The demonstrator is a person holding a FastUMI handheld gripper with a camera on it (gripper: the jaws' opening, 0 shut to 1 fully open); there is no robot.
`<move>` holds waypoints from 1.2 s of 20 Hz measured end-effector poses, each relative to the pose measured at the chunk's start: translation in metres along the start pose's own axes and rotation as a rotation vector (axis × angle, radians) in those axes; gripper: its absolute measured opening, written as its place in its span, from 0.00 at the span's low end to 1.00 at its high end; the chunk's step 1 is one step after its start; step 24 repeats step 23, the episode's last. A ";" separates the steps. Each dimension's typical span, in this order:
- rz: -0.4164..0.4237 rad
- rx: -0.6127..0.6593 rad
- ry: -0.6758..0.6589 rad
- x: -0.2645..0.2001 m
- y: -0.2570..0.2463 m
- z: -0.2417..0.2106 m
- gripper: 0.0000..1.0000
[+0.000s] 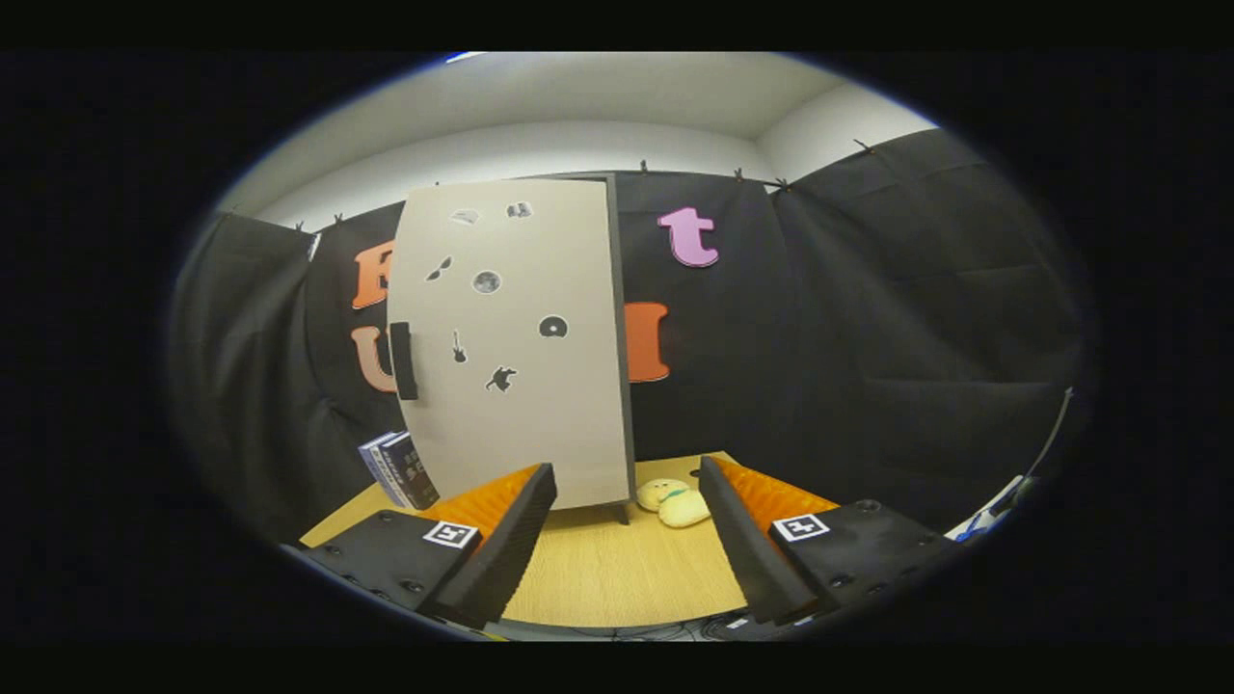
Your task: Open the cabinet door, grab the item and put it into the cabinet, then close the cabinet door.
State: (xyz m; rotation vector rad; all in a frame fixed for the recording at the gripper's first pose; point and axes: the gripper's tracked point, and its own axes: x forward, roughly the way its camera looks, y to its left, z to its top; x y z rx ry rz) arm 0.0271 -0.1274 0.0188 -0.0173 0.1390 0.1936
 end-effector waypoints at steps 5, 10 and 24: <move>-0.008 0.007 -0.008 -0.004 -0.006 0.002 0.96; -0.003 0.005 -0.009 -0.004 -0.005 0.002 0.96; -0.040 0.012 -0.001 0.000 -0.007 -0.005 0.96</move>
